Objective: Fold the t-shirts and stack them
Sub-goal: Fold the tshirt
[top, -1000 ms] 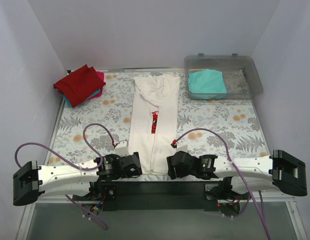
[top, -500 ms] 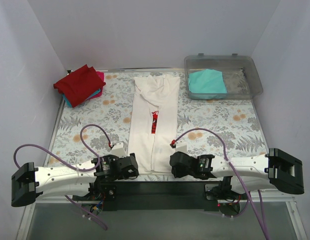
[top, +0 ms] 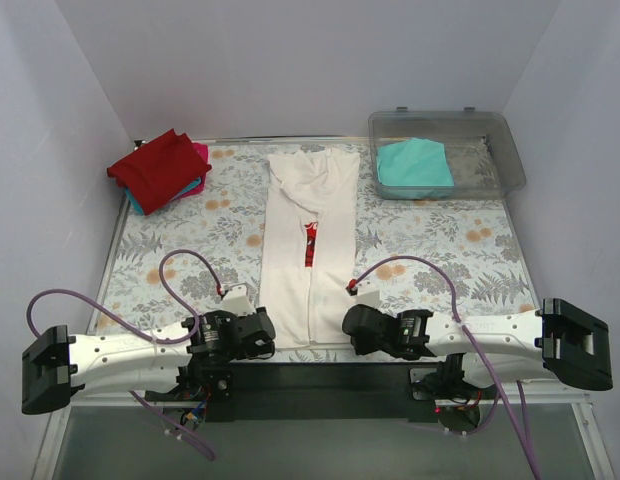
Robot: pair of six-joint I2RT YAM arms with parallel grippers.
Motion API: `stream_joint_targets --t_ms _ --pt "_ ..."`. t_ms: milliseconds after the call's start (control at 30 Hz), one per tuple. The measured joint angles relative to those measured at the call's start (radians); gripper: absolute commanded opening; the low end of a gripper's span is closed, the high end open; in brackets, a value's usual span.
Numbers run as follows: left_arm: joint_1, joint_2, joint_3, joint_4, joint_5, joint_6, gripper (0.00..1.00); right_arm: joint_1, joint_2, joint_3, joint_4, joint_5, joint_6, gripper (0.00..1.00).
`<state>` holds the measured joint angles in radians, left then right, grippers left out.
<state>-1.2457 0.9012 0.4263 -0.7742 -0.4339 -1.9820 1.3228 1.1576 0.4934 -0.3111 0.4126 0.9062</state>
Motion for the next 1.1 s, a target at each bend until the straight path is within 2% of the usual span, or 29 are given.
stream_joint_targets --t_ms 400,500,700,833,1100 --pt "0.000 -0.066 -0.035 0.015 0.006 -0.004 0.50 0.000 0.003 0.000 -0.024 0.008 0.011 0.02" --pt "0.000 -0.048 -0.035 0.024 0.005 -0.005 0.40 0.000 0.003 0.001 -0.024 0.008 0.011 0.02" --pt "0.000 -0.024 -0.039 0.058 0.003 -0.006 0.26 0.000 0.005 0.001 -0.024 0.008 0.012 0.02" --pt "0.000 -0.018 -0.050 0.084 0.008 -0.011 0.01 0.000 0.005 0.002 -0.024 0.008 0.012 0.01" --pt "0.000 -0.012 -0.055 0.122 0.013 -0.012 0.00 0.000 0.016 0.013 -0.033 0.016 0.002 0.01"
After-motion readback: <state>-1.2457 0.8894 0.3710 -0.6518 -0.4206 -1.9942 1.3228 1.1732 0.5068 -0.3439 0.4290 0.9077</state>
